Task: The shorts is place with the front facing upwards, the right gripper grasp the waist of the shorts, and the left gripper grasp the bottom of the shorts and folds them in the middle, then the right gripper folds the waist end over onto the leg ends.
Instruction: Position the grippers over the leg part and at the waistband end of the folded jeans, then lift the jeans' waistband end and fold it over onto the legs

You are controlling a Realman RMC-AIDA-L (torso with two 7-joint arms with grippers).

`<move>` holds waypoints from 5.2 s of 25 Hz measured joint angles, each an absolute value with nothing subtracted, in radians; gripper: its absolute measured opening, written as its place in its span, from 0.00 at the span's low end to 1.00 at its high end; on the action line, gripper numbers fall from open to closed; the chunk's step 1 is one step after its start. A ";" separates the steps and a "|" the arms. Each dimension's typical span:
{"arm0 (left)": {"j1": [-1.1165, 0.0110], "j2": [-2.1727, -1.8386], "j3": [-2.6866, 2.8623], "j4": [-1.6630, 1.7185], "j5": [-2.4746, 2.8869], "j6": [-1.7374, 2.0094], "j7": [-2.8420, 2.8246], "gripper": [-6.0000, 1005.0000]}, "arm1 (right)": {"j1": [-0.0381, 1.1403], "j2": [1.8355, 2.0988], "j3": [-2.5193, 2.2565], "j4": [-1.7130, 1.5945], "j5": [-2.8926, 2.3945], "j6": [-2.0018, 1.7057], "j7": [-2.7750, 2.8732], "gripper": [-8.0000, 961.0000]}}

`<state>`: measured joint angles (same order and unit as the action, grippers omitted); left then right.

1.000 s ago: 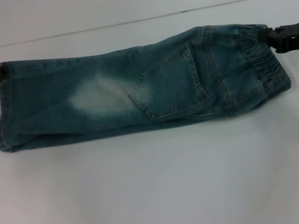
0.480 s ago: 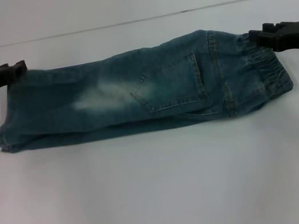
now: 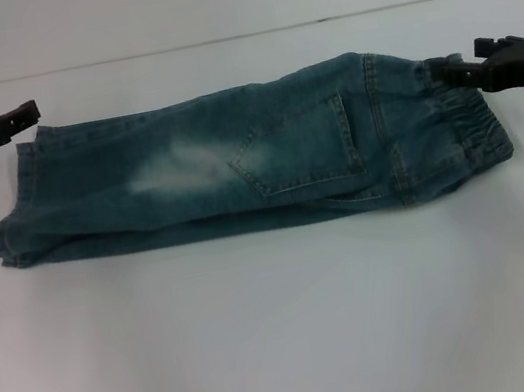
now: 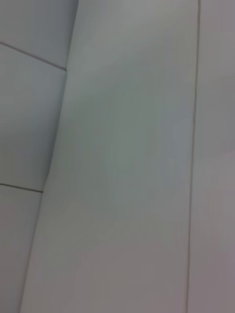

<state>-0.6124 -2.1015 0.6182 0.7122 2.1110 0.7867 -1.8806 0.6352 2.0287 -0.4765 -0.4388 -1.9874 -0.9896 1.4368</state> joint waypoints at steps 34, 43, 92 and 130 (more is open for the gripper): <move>-0.521 -2.056 0.755 0.766 1.967 1.539 -1.593 0.94 | 0.804 1.920 -0.743 -0.961 -2.622 -1.601 2.458 1.00; -0.537 -2.057 0.761 0.745 1.969 1.505 -1.585 0.94 | 0.817 1.930 -0.835 -0.806 -2.648 -1.419 2.453 1.00; -0.599 -2.169 0.729 0.637 1.821 1.208 -1.396 0.56 | 0.827 1.978 -0.817 -0.741 -2.602 -1.369 2.296 0.11; -0.967 -2.175 0.573 -0.278 1.265 0.797 0.160 0.03 | 0.809 1.862 -0.629 -0.963 -2.183 -1.770 2.298 0.11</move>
